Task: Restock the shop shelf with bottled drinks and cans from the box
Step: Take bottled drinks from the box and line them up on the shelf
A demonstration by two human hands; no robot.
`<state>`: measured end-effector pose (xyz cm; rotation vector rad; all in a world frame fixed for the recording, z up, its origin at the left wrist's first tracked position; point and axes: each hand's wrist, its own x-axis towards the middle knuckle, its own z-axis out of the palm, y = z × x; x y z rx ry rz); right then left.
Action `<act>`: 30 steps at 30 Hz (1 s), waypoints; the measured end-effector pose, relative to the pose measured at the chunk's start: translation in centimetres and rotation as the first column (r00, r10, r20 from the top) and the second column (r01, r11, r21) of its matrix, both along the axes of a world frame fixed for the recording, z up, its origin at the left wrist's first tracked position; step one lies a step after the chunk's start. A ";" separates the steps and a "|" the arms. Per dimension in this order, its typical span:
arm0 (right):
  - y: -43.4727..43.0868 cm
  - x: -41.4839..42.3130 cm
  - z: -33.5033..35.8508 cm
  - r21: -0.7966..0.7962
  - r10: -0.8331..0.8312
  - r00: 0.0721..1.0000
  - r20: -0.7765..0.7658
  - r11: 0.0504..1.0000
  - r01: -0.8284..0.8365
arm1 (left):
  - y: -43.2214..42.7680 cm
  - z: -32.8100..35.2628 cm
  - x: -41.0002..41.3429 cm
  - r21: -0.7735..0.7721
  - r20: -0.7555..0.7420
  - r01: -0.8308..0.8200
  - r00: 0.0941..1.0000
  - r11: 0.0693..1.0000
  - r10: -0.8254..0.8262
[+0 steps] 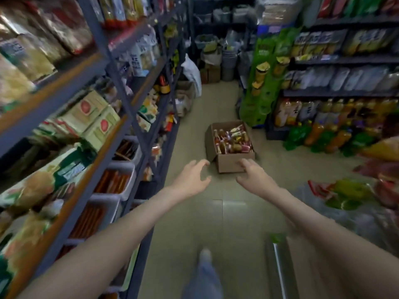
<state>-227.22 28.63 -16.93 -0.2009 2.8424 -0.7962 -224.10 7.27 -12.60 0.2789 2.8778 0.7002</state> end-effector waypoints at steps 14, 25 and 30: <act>11.8 -40.0 -1.6 -0.020 -0.192 0.981 0.022 0.981 0.193 | 13.7 -2.7 -45.6 -0.013 0.105 0.206 0.973 0.978 -0.204; 24.5 -63.5 -3.1 -0.028 -0.056 0.995 0.086 0.998 0.059 | 24.9 -6.0 -67.3 0.018 0.144 0.092 0.985 0.996 -0.094; 25.9 -72.3 -4.3 0.012 0.049 0.991 0.126 0.999 -0.051 | 25.7 -7.1 -73.7 0.051 0.161 -0.026 0.987 0.998 0.017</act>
